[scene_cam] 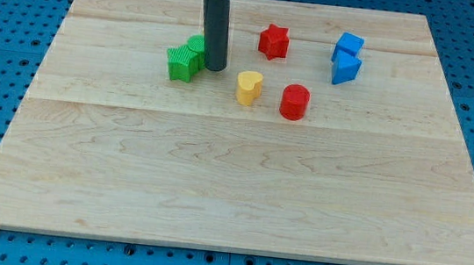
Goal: Push red star towards center
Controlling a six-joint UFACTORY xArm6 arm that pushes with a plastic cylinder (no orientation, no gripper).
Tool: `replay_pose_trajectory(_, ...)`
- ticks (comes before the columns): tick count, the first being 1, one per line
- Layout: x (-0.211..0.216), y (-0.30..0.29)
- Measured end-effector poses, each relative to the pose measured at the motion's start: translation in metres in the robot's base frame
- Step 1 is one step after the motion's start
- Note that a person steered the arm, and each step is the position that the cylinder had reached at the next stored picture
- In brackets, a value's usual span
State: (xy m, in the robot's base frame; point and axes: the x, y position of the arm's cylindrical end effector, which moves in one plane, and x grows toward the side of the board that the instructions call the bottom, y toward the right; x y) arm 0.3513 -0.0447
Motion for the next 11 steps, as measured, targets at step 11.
replay_pose_trajectory(11,-0.035,0.154)
